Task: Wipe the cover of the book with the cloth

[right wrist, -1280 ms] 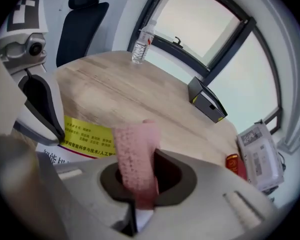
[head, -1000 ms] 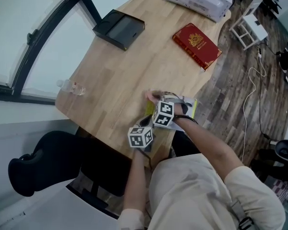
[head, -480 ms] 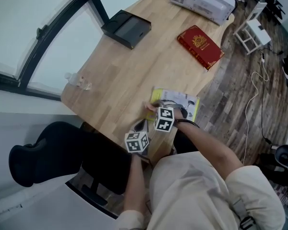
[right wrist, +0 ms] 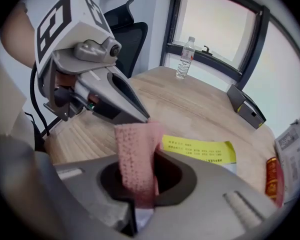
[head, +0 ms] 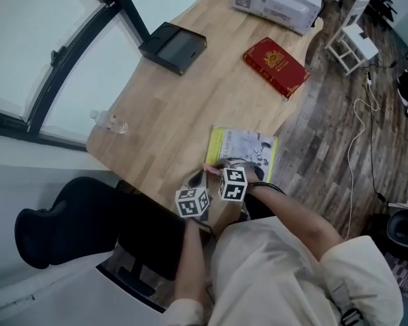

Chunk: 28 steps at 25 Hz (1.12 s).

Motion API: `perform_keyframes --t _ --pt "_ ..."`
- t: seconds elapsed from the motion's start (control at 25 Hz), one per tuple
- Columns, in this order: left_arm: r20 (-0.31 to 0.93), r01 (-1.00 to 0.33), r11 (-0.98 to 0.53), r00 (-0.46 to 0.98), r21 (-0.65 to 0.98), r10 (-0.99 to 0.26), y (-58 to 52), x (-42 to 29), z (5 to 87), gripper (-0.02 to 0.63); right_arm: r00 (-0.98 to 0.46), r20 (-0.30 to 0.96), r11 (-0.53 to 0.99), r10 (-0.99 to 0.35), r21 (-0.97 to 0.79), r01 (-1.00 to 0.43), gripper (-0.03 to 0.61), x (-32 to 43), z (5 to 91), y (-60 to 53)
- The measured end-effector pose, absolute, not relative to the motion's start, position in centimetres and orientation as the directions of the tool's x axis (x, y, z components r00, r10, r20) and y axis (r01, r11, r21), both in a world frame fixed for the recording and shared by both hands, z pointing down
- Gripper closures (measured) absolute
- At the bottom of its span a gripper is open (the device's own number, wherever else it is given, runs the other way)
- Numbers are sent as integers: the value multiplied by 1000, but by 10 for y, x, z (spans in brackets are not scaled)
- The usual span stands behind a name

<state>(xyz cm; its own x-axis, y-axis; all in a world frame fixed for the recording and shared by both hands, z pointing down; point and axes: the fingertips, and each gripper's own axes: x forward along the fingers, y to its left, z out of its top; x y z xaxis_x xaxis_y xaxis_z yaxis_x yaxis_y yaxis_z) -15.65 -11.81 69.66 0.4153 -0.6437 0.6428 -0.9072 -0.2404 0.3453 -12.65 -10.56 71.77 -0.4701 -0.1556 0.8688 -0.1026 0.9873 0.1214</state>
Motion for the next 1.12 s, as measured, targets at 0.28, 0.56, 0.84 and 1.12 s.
perform_keyframes --t 0.28,0.56,0.84,1.12 --pt "652 -904 -257 424 341 -628 -122 -141 699 607 -467 871 987 -154 110 -119 548 -104 719 -112" --pt "676 -904 -251 426 347 -601 -130 -137 708 607 -466 868 980 -172 101 -173 546 -83 719 -138" --pt "688 -904 -268 428 333 -586 -138 -132 713 607 -452 868 972 -206 126 -200 546 -69 721 -173" --pt "723 -906 -294 421 305 -548 -139 -131 715 607 -409 869 949 -278 182 -258 546 -53 722 -218"
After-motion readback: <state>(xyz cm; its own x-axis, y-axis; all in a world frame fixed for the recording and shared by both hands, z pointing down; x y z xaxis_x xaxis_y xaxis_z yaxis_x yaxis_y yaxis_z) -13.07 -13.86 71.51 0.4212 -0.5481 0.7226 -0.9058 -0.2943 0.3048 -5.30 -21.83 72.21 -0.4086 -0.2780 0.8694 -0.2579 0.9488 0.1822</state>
